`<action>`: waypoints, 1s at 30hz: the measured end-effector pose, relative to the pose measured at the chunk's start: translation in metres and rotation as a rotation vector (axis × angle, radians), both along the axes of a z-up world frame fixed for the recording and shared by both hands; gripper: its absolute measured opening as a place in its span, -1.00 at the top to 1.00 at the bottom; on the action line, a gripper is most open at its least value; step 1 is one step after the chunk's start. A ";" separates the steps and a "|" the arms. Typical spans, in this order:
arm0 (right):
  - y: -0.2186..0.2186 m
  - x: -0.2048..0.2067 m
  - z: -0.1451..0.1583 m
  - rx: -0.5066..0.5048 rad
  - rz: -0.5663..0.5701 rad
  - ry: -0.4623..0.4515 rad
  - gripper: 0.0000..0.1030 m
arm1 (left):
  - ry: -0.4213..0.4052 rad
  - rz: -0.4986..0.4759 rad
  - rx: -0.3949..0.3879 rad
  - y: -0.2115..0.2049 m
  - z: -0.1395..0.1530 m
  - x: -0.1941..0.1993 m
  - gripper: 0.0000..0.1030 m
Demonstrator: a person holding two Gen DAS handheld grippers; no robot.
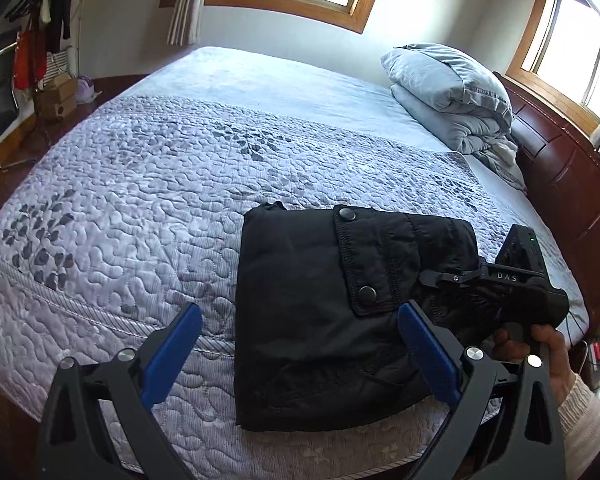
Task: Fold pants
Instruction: 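Grasp the bundle edge with the right tool and lift it, then fold the held edge over onto the bundle and open the right tool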
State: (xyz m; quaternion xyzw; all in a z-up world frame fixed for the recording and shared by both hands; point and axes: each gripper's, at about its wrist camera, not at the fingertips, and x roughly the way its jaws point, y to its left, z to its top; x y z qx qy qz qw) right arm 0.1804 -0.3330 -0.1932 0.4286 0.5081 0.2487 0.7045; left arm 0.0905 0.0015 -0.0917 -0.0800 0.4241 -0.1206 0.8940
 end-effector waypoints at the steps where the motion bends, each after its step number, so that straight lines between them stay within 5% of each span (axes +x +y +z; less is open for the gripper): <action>1: 0.000 -0.001 0.004 -0.003 0.006 -0.011 0.44 | -0.005 -0.001 0.004 0.000 0.002 -0.001 -0.93; 15: -0.009 -0.009 0.067 0.044 0.046 -0.091 0.62 | -0.048 -0.002 0.009 0.002 0.018 -0.009 -0.93; 30: -0.077 -0.036 0.143 0.058 0.017 -0.195 0.62 | 0.033 0.110 -0.071 0.028 0.002 -0.014 -0.93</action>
